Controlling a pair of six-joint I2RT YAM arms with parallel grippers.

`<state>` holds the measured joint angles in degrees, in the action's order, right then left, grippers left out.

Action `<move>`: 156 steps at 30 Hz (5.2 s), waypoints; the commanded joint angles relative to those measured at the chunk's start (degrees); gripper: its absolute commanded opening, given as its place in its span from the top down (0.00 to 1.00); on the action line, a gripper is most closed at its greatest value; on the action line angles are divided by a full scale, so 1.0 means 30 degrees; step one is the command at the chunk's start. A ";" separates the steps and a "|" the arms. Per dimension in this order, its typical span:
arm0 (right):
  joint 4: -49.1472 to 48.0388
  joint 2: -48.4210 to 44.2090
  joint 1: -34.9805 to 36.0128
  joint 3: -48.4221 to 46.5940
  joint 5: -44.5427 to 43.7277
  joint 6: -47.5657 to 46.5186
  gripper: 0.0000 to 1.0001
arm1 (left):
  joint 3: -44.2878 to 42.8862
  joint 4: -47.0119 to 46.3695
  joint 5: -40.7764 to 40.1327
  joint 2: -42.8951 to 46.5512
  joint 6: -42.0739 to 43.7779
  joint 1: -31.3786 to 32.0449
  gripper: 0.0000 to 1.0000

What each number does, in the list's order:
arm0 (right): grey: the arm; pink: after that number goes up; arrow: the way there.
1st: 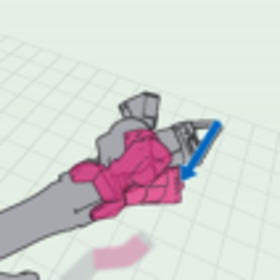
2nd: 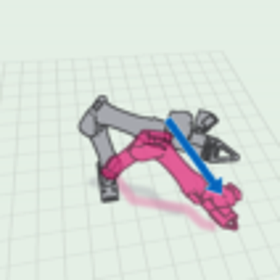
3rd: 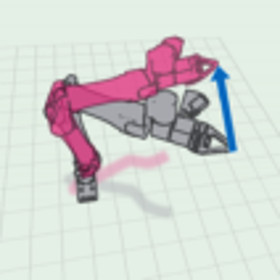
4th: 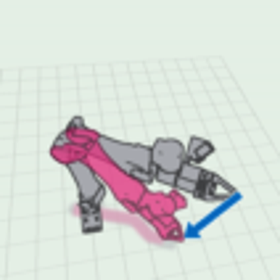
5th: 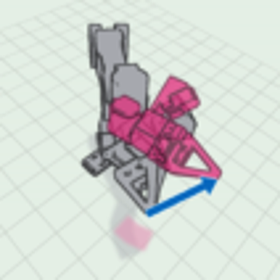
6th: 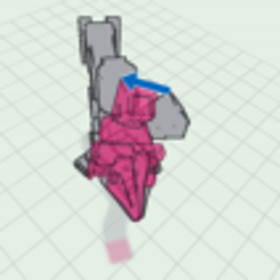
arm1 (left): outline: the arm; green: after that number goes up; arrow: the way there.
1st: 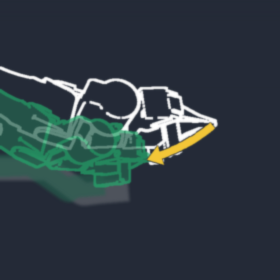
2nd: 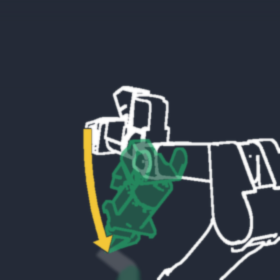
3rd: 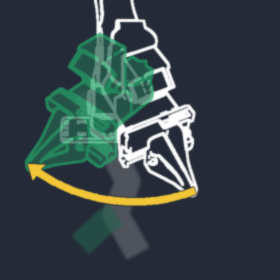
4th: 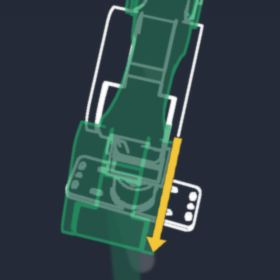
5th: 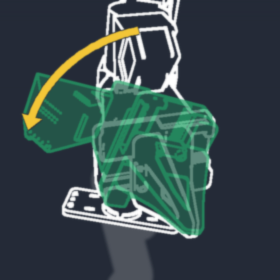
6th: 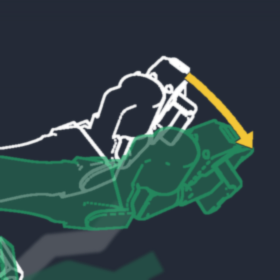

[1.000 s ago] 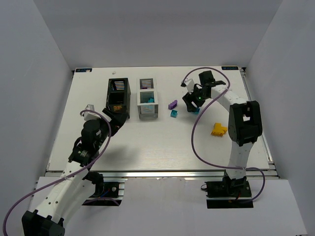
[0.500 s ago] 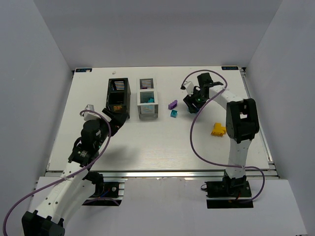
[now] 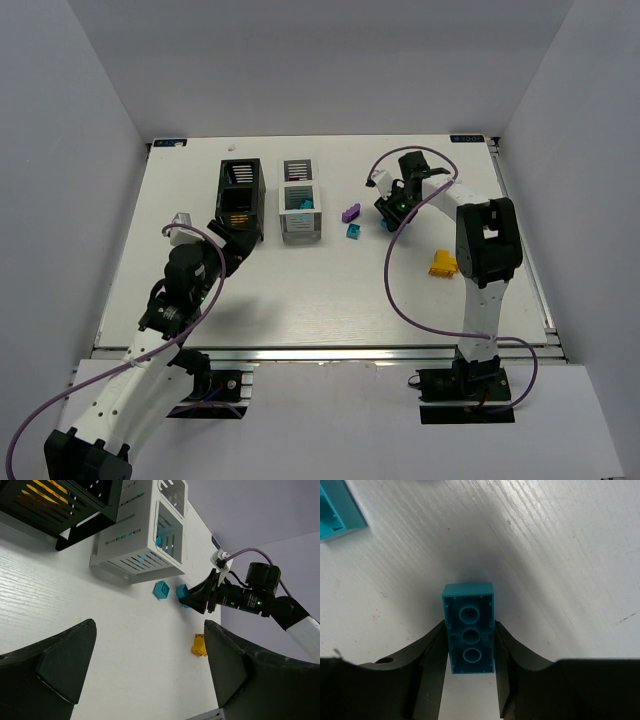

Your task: Sort the legos into containers by color

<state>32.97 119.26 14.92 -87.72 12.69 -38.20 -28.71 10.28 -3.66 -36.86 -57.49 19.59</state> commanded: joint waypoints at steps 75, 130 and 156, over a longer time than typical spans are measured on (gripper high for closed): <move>-0.3550 -1.1183 -0.3562 0.3777 0.9423 0.5116 0.76 | -1.7247 0.3067 0.1107 -1.7938 0.9376 0.7265 0.62; -0.2289 -1.1307 -0.7551 0.6623 0.9833 0.4294 0.31 | -2.8812 0.8497 -0.5342 -3.3153 1.1051 0.8966 0.66; -0.0941 -1.1130 -0.6233 0.6418 1.0215 0.2918 0.85 | -2.3919 0.7353 -0.5986 -2.3016 1.0171 0.6861 1.00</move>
<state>29.91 86.30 -4.62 -67.59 42.76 -27.94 -103.24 29.85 -19.55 -106.50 -26.63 42.98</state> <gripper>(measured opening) 0.147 0.457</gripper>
